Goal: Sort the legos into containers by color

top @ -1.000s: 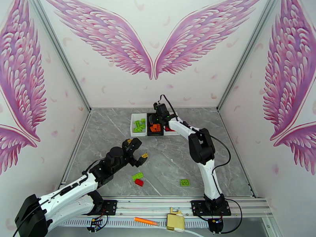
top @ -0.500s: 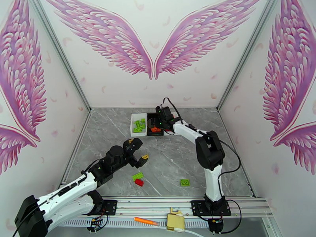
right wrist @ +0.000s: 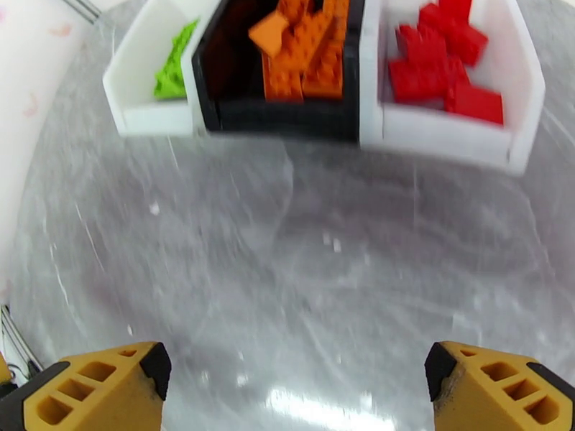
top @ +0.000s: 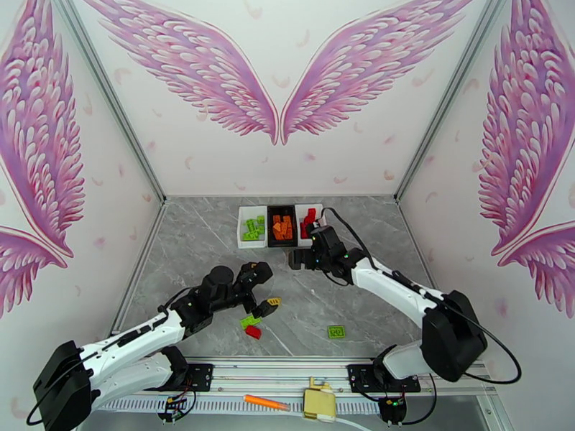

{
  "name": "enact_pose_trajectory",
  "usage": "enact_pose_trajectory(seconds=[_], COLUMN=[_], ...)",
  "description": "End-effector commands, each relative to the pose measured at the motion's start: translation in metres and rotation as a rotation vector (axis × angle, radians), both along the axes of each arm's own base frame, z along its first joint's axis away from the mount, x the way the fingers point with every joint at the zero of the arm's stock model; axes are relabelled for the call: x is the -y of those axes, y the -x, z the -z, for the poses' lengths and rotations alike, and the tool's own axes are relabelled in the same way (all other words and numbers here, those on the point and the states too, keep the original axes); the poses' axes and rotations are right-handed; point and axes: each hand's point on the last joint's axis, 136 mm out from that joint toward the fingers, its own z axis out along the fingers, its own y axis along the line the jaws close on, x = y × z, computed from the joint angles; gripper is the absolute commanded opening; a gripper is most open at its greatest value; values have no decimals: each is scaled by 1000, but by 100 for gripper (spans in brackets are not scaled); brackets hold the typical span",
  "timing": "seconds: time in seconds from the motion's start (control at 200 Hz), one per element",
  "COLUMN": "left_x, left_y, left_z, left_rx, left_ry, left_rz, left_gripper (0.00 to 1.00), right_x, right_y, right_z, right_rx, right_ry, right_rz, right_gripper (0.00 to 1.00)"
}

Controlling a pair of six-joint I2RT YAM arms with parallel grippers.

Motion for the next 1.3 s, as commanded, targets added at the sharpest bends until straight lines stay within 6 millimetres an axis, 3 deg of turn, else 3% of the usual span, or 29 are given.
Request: enact_pose_trajectory(seconds=[0.0, 0.235, 0.4, 0.865, 1.159, 1.294], left_x=[17, 24, 13, 8, 6, 6], left_y=[4, 20, 27, 28, 27, 27], left_z=[-17, -17, -14, -11, -11, -11], left_rx=[49, 77, 101, 131, 124, 130], left_ry=[40, 18, 15, -22, -6, -10], left_rz=[68, 102, 79, 86, 67, 68], left_gripper=[99, 99, 99, 99, 99, 99], right_x=[33, 75, 82, 69, 77, 82], right_y=[47, 116, 143, 163, 165, 160], right_z=[26, 58, 77, 93, 96, 97], right_rx=[-128, -310, -413, -547, -573, -565], right_ry=[105, 208, 209, 286, 359, 407], right_rz=[69, 160, 181, 66, 55, 67], right_gripper=[100, 100, 98, 91, 77, 63])
